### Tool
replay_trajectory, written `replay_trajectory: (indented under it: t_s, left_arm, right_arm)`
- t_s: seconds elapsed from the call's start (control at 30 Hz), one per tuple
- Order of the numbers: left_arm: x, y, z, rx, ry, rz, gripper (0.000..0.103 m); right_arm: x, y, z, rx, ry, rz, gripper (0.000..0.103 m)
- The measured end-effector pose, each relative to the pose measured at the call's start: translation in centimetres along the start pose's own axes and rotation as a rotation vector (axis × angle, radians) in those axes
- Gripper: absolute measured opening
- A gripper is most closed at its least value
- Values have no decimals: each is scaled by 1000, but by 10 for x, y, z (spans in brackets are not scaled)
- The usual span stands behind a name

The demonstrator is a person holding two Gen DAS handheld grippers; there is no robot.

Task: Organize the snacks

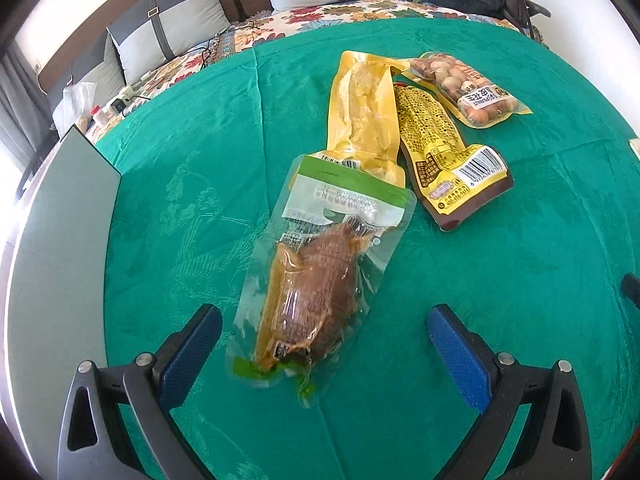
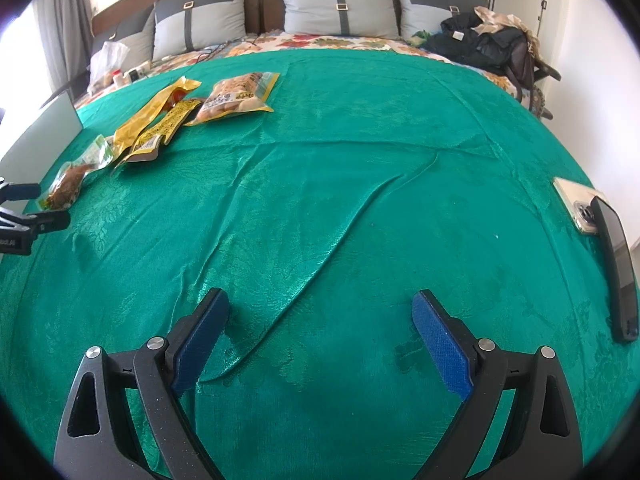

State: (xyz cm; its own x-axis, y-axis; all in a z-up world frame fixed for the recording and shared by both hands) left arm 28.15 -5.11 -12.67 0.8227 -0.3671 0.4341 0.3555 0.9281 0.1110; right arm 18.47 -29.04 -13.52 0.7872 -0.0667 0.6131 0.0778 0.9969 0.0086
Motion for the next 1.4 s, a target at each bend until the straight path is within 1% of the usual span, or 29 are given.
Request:
replay_trajectory:
  t_s: [0.03,0.07,0.1,0.13,0.2,0.3,0.37,0.43,0.47,0.53,0.57,0.63,0.7,0.77,0.83,1.13,1.2,1.3,1.4]
  left_arm:
    - [1,4,0,-40,-10,47,71]
    - [1,10,3,-101,-23,106,57]
    - [-1,15,7,-108,-28,153,53]
    - [-6,20,9,-98,-24,187,47]
    - [-25,30,19,-91,-28,238,46]
    - [-66,44,39,-112,-33,331,46]
    - [-91,51,50,-99,-37,351,48]
    - [-107,54,55,-44,-37,336,58]
    - [-110,55,56,-24,-46,318,60]
    - [-111,56,51,18,-42,279,86]
    - [-111,57,47,44,-43,259,90]
    - [-109,62,42,74,-86,247,103]
    - [-107,70,37,58,-106,283,103]
    - [-106,76,36,64,-121,314,103]
    - [-106,76,35,71,-136,316,103]
    - [-104,76,33,69,-138,317,103]
    - [-104,76,33,69,-138,317,103]
    - [-104,76,33,69,-138,317,103]
    - [-104,76,33,69,-139,317,103]
  right_arm:
    - [0,0,0,0,0,0,95]
    - [0,0,0,0,0,0,95]
    - [0,0,0,0,0,0,95]
    - [0,0,0,0,0,0,95]
    - [0,0,0,0,0,0,95]
    - [0,1,-1,0,0,0,95]
    - [0,0,0,0,0,0,95]
    - [0,0,0,0,0,0,95]
    - [0,1,0,0,0,0,95]
    - [0,0,0,0,0,0,95]
    - [0,0,0,0,0,0,95]
    - [0,0,0,2,0,0,95]
    - [0,1,-1,7,-1,0,95]
    - [0,1,-1,12,-2,1,95]
    - [0,2,-2,14,-3,3,95]
    - [-1,2,-2,9,-2,5,95]
    - [1,1,-2,18,13,11,95]
    - [19,1,-8,60,59,24,93]
    - [64,9,-16,89,41,15,92]
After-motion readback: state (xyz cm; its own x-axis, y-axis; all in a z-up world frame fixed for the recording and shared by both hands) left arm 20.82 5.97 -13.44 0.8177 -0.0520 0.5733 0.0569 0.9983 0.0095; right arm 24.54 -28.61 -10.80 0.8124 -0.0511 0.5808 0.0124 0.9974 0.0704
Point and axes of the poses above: each gripper's, at about its wrist camera, not at the fingertips, and z roughly against the way its jaws point, y to its left, x to its top, the point moved 5 cm from there along -z, roughly the way its jaws point, and after that the axes turned 2 degrees about -z, right-handed, at the moved point
